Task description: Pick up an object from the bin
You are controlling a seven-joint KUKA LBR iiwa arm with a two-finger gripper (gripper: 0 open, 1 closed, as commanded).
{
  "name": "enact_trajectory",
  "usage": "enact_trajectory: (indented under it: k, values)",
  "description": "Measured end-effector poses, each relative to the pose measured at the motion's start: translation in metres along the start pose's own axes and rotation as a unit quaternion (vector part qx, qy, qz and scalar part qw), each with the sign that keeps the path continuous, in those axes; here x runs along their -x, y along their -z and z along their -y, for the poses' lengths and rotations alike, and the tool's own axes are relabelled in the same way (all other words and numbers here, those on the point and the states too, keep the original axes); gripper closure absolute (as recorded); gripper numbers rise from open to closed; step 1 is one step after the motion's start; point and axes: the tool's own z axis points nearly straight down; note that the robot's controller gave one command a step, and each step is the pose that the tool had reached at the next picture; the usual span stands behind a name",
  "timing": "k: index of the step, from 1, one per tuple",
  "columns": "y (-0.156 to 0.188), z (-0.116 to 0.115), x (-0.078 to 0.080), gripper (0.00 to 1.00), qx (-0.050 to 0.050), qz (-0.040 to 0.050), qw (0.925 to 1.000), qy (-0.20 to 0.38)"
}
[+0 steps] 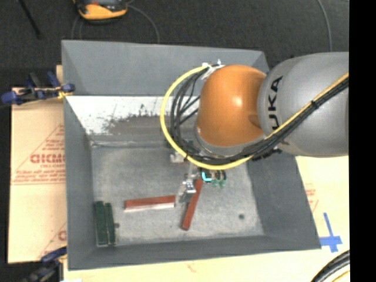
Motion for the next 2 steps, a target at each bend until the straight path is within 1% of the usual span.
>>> enact_trajectory:
  k: [1, 2]
  values:
    - [0.004, 0.000, 0.002, 0.00, 0.000, 0.0038, 1.0000, -0.001]
    - [-0.116, -0.003, 0.009, 1.00, 0.001, 0.0028, 0.9992, 0.040]
